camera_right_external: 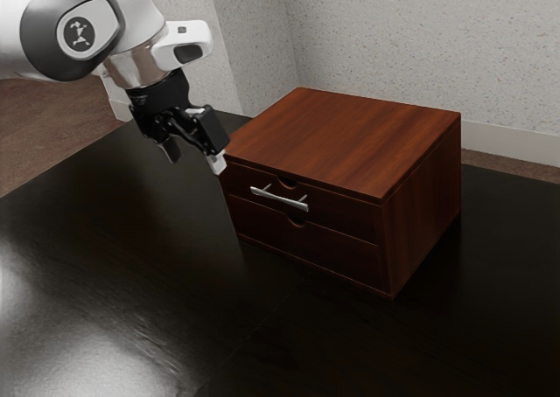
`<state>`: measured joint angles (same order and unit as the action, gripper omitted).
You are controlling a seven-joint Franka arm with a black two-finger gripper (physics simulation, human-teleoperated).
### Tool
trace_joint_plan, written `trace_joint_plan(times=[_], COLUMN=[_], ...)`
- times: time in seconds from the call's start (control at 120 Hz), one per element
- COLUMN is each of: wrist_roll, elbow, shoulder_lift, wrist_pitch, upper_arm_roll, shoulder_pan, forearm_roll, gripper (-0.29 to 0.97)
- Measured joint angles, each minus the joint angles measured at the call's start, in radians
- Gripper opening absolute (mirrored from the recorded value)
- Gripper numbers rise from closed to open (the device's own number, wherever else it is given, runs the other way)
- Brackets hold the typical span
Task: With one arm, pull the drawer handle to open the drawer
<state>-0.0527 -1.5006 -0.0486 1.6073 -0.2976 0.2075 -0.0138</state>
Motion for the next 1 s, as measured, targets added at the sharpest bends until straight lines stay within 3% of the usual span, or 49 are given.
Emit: trace_joint_plan(times=[0.125,0.292,0.35,0.475,0.667,0.917,1.0], wrist_roll=[-0.002,-0.037,-0.072,-0.229,-0.513,-0.759,-0.847], elbow=[0.001,0.083,0.147,0.328,0.366,0.362,0.362], shoulder_lift=[0.006,0.034,0.059,-0.009,-0.012,0.224,0.280], wrist_pitch=[-0.003,-0.013,-0.023,-0.028,-0.008,0.113,0.182], upper_arm_roll=[-0.038,-0.037,-0.020,0.088,0.139,0.138,0.135], shoulder_pan=[0.024,-0.022,-0.054,-0.124,0.055,0.013,-0.012], forearm_roll=[-0.031,-0.043,-0.034,-0.002,0.021,0.059,0.039], gripper=[0.68,0.68,0.68,0.68,0.68,0.66,0.66])
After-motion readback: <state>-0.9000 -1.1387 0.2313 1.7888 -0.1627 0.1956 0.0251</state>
